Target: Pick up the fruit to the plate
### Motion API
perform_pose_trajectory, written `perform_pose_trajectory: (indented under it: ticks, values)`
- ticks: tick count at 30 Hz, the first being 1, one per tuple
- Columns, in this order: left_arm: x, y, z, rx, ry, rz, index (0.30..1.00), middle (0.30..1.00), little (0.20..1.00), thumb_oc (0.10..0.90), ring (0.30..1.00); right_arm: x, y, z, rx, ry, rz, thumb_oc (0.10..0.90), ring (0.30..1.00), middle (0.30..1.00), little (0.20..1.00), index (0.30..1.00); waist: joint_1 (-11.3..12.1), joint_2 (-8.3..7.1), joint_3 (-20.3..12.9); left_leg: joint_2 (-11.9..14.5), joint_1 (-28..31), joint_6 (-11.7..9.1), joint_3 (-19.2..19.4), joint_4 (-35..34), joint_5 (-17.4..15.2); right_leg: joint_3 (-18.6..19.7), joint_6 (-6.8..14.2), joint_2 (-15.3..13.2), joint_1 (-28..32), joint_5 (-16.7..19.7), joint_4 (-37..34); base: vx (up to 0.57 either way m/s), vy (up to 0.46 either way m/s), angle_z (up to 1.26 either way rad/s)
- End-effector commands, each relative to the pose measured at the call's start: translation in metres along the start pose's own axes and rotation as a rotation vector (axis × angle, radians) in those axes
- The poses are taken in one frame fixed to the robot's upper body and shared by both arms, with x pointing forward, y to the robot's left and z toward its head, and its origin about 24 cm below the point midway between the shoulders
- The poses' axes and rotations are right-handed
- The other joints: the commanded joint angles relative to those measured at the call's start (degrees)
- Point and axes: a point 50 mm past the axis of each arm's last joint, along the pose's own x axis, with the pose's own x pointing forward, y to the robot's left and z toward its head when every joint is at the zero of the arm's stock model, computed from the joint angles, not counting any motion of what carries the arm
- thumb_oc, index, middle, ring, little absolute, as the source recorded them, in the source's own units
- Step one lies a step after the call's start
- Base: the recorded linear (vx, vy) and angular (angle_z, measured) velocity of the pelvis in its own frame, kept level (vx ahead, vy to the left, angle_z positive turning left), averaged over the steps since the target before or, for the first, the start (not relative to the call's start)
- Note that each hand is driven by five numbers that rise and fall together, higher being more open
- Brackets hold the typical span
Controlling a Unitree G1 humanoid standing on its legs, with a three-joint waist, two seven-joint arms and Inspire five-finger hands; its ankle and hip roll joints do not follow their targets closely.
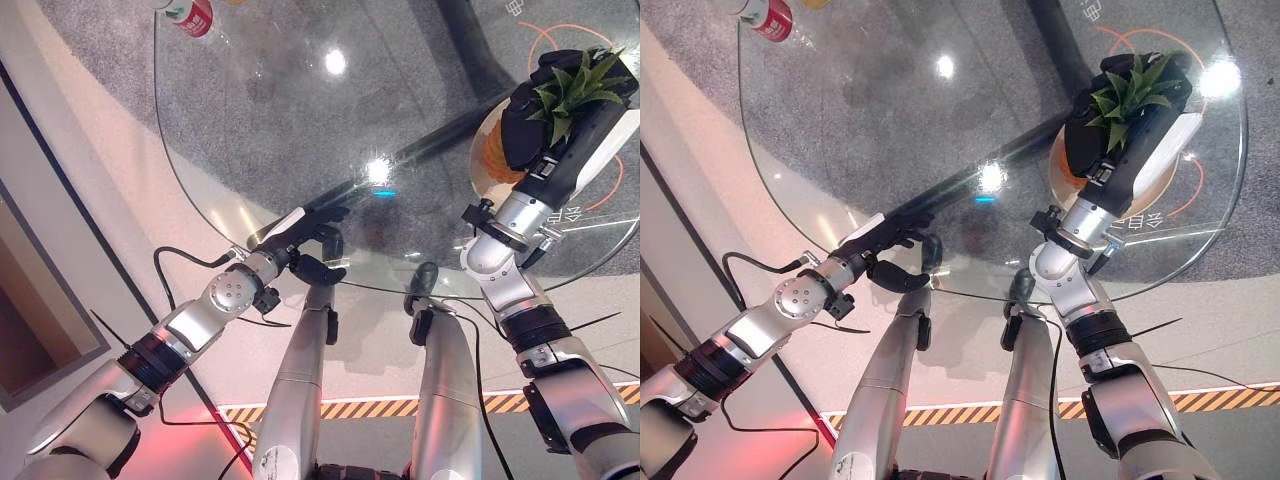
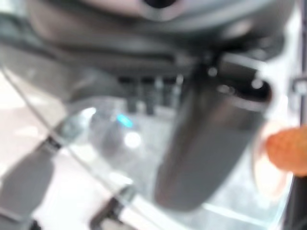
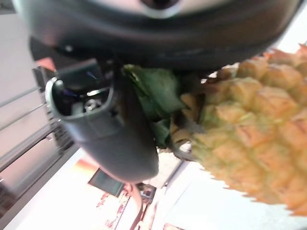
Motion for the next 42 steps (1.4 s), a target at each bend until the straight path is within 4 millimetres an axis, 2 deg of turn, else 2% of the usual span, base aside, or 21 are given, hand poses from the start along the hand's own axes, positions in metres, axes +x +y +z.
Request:
perform_pose_trajectory:
  ticks: [1, 9, 17, 28, 30, 31, 32, 33, 42]
  values:
    - [0.004, -0.024, 0.02, -0.097, -0.124, -0.054, 0.9, 0.9, 0.9, 0.8, 0.9, 0.043, -0.007, 0.038, 0.132, -0.287, -0.162, 0.1, 0.3, 0.3, 0.2, 0.3, -1.3, 2.41, -1.4, -3.4, -0.6, 3.7, 2.4, 13.1, -11.1, -2.1, 3.3, 2.1, 0.3, 14.3, -12.2, 0.0, 0.0, 0.0]
    - [0.002, -0.026, 0.019, -0.101, -0.142, -0.048, 0.9, 0.9, 0.9, 0.8, 0.9, 0.042, -0.007, 0.033, 0.062, -0.307, -0.115, 0.1, 0.3, 0.3, 0.2, 0.3, -1.5, 2.63, -1.4, -3.6, -1.2, 3.8, 2.7, 13.2, -11.2, -1.7, 3.2, 2.5, -0.5, 14.4, -12.1, 0.0, 0.0, 0.0]
    - [0.003, -0.027, 0.019, -0.098, -0.16, -0.043, 0.9, 0.9, 0.9, 0.8, 0.9, 0.044, -0.012, 0.012, -0.013, -0.223, -0.087, 0.1, 0.3, 0.3, 0.2, 0.3, -1.6, 2.76, -1.4, -3.9, -0.8, 3.5, 2.9, 12.7, -10.9, -1.8, 3.1, 2.9, 0.3, 15.1, -13.7, 0.0, 0.0, 0.0]
    - [0.003, -0.027, 0.021, -0.097, -0.177, -0.032, 0.9, 0.9, 0.9, 0.8, 0.9, 0.043, -0.014, -0.001, -0.064, -0.155, -0.066, 0.1, 0.3, 0.3, 0.2, 0.3, -1.5, 2.92, -1.4, -3.9, -0.4, 3.4, 3.0, 11.8, -10.6, -2.1, 3.0, 3.0, 0.9, 15.4, -14.9, 0.0, 0.0, 0.0]
    - [0.003, -0.028, 0.021, -0.097, -0.178, -0.024, 0.9, 0.9, 0.9, 0.8, 0.9, 0.042, -0.015, -0.004, -0.076, -0.132, -0.057, 0.407, 0.564, 0.564, 0.507, 0.564, -1.5, 2.82, -1.4, -3.9, -0.2, 3.4, 3.0, 11.5, -10.5, -2.2, 2.9, 3.0, 1.2, 15.6, -15.3, -0.02, -0.005, 0.0]
    - [0.003, -0.028, 0.021, -0.097, -0.178, -0.024, 0.9, 0.9, 0.9, 0.8, 0.9, 0.042, -0.015, -0.004, -0.076, -0.132, -0.057, 0.407, 0.564, 0.564, 0.507, 0.564, -1.5, 2.82, -1.4, -3.9, -0.2, 3.4, 3.0, 11.5, -10.5, -2.2, 2.9, 3.0, 1.2, 15.6, -15.3, 0.0, 0.0, 0.0]
    - [0.003, -0.028, 0.021, -0.096, -0.178, -0.023, 0.9, 0.9, 0.9, 0.8, 0.9, 0.042, -0.015, -0.004, -0.077, -0.128, -0.055, 0.701, 0.815, 0.815, 0.801, 0.815, -1.5, 2.8, -1.4, -3.9, -0.1, 3.4, 3.0, 11.4, -10.5, -2.2, 3.0, 3.1, 1.2, 15.6, -15.4, 0.0, 0.0, 0.0]
    - [0.002, -0.028, 0.02, -0.094, -0.179, -0.021, 0.9, 0.9, 0.9, 0.8, 0.9, 0.041, -0.017, -0.007, -0.086, -0.116, -0.052, 0.8, 0.9, 0.9, 0.9, 0.9, -1.5, 2.77, -1.4, -3.9, 0.1, 3.4, 3.0, 11.2, -10.5, -2.2, 3.0, 3.1, 1.4, 15.6, -15.6, -0.04, -0.012, 0.0]
    - [-0.002, -0.029, 0.019, -0.087, -0.183, -0.019, 0.9, 0.9, 0.9, 0.8, 0.9, 0.036, -0.021, -0.013, -0.115, -0.073, -0.068, 0.8, 0.9, 0.9, 0.9, 0.9, -1.4, 2.34, -1.4, -3.9, 1.3, 3.4, 3.1, 10.4, -10.4, -2.6, 3.0, 3.3, 3.1, 15.7, -16.4, 0.0, -0.002, 0.0]
